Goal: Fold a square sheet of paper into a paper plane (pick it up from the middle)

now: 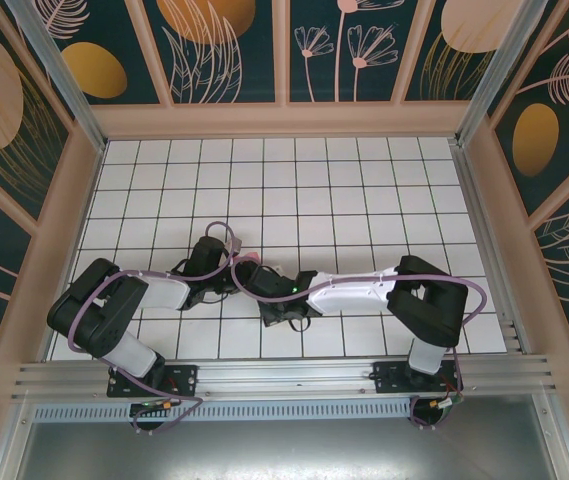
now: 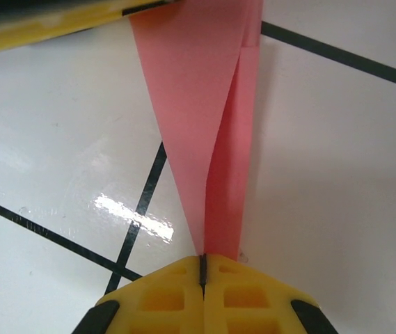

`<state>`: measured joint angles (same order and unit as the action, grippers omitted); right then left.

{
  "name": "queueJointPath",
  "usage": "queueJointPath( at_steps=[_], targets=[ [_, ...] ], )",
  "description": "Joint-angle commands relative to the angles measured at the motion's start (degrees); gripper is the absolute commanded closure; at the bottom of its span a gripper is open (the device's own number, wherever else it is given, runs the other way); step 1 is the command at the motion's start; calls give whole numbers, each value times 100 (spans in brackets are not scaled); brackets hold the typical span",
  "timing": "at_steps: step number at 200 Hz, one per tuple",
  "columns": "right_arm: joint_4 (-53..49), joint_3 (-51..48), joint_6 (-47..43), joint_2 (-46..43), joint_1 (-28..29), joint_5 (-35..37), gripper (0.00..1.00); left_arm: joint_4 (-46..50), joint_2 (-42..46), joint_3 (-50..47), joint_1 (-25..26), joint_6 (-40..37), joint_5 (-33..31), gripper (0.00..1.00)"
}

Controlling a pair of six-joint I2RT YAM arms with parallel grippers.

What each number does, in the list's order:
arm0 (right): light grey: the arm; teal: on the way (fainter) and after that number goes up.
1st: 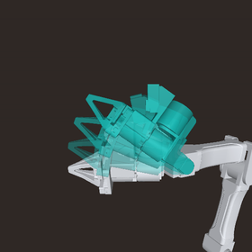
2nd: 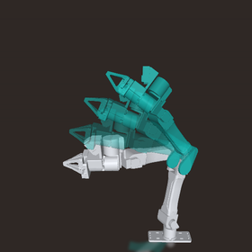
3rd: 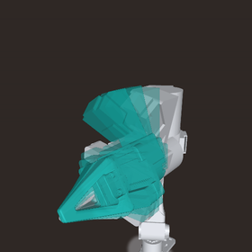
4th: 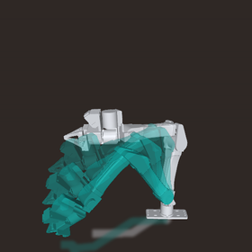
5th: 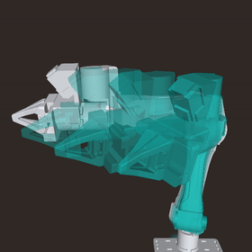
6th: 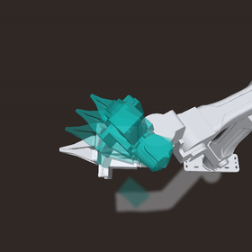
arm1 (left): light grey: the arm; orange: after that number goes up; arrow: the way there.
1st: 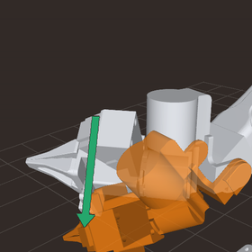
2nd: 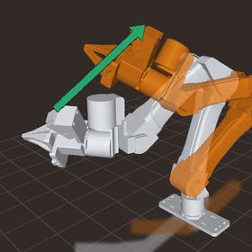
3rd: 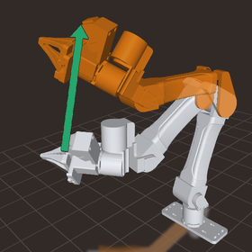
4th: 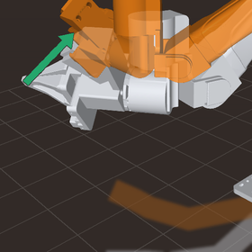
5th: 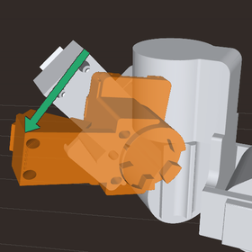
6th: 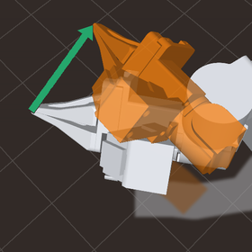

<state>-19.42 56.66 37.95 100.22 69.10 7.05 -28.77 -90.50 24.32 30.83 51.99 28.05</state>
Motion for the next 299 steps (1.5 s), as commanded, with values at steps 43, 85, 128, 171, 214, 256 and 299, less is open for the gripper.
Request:
queueJointPath(
  at_steps=[43, 85, 128, 171, 214, 256, 299],
  targets=[
    [514, -492, -25, -354, -158, -595, 100, 557, -557, -23, 83, -267, -415, 58],
    [514, -572, -43, -779, -181, -474, 81, 566, -565, -1, 84, -272, -407, 58],
    [249, -434, -95, -584, -136, -281, 77, 564, -565, -17, 83, -285, -406, 58],
    [15, -153, -167, -189, -38, -92, 76, 597, -556, 3, 82, -295, -391, 58],
    [-60, -53, -179, -62, -11, -3, 82, 618, -557, -2, 87, -303, -389, 58],
    [149, -255, -199, -185, -6, -151, 100, 652, -556, 12, 88, -312, -390, 59],
    [643, -628, -205, -477, -145, -569, 94, 671, -581, 18, 88, -336, -392, 59]
  ],
)
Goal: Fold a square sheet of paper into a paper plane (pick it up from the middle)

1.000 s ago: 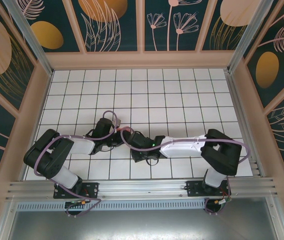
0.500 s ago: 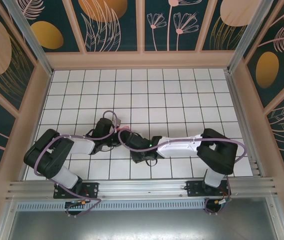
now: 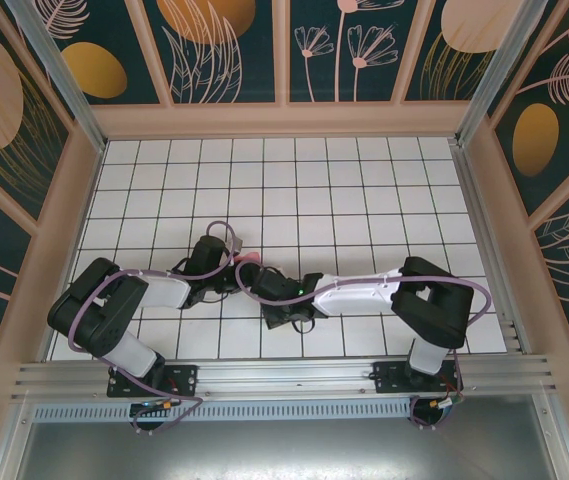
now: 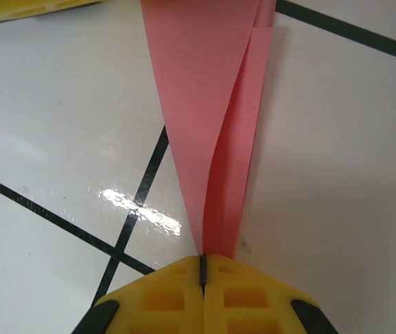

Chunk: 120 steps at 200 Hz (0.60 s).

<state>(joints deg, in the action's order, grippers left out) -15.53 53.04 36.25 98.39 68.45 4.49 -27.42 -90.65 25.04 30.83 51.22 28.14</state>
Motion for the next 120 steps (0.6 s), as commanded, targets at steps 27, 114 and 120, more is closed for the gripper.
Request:
queueJointPath(
  at_steps=[27, 114, 120],
  targets=[
    [824, -673, 161, -841, -290, -666, 77, 536, -572, -56, 84, -262, -397, 58],
    [2371, -1367, 824, -1101, -1090, -1693, 55, 538, -597, -46, 89, -273, -391, 59],
    [2327, -1308, 808, -1009, -1112, -1722, 58, 528, -600, -47, 89, -264, -389, 59]
  ],
)
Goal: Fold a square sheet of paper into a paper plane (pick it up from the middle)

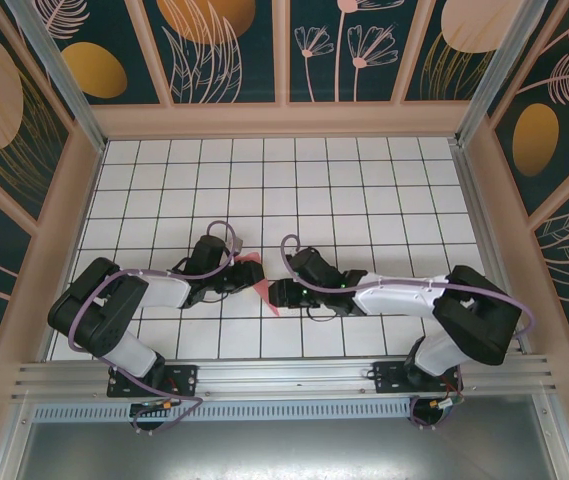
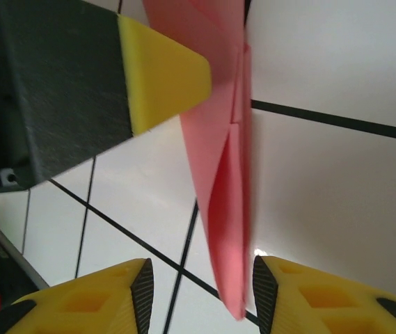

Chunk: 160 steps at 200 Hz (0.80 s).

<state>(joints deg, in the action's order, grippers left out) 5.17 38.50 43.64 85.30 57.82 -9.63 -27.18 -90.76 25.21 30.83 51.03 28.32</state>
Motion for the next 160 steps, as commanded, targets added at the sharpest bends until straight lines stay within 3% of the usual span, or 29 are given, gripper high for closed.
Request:
queueJointPath(
  at_steps=[1, 26, 46, 80, 160],
  targets=[
    [252, 156, 72, 315, -51, -311, 59, 503, -595, -67, 89, -239, -410, 59],
    [475, 130, 188, 310, -58, -254, 85, 507, -580, -69, 89, -233, -395, 59],
    [863, 87, 204, 255, -51, -634, 95, 516, -559, -80, 86, -230, -402, 59],
    [1251, 234, 224, 526, 9, -1040, 96, 531, -564, -69, 88, -242, -406, 59],
    [1105, 272, 305, 1129, -143, -855, 96, 556, -579, -25, 83, -255, -406, 59]
  ],
)
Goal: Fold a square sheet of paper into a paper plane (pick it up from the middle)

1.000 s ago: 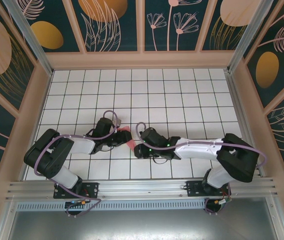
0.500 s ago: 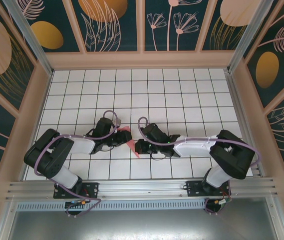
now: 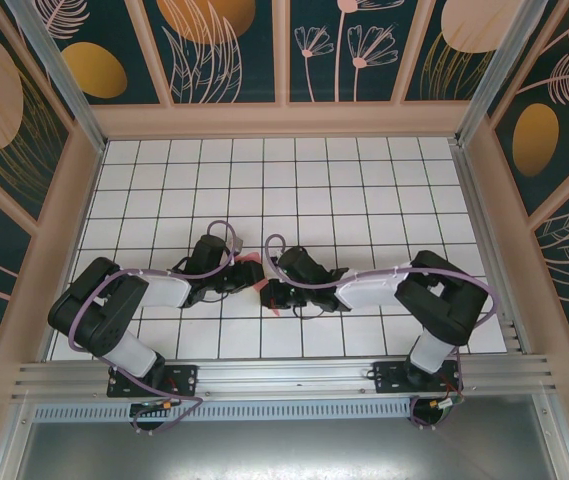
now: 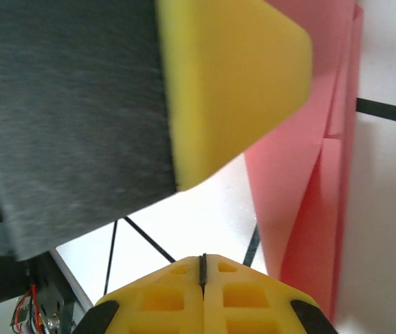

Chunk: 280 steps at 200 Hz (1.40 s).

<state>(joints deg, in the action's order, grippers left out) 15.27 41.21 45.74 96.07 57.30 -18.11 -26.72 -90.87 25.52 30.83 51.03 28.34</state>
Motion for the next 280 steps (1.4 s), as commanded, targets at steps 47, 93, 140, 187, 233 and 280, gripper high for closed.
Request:
queueJointPath(
  at_steps=[47, 93, 140, 187, 233, 280],
  targets=[
    [340, -585, 310, 59, -322, -104, 95, 525, -598, -64, 88, -293, -443, 59],
    [474, -940, 546, 188, -394, -22, 95, 545, -632, -64, 84, -321, -452, 60],
    [406, -858, 482, -293, -390, -49, 94, 545, -637, -47, 84, -312, -461, 61],
    [279, -543, 173, -769, -345, -119, 93, 545, -625, -69, 87, -284, -470, 60],
    [322, 122, 62, -106, -162, -345, 91, 554, -634, -47, 90, -266, -465, 60],
    [586, 92, 243, 366, -188, -341, 92, 563, -607, -57, 88, -265, -462, 60]
  ],
)
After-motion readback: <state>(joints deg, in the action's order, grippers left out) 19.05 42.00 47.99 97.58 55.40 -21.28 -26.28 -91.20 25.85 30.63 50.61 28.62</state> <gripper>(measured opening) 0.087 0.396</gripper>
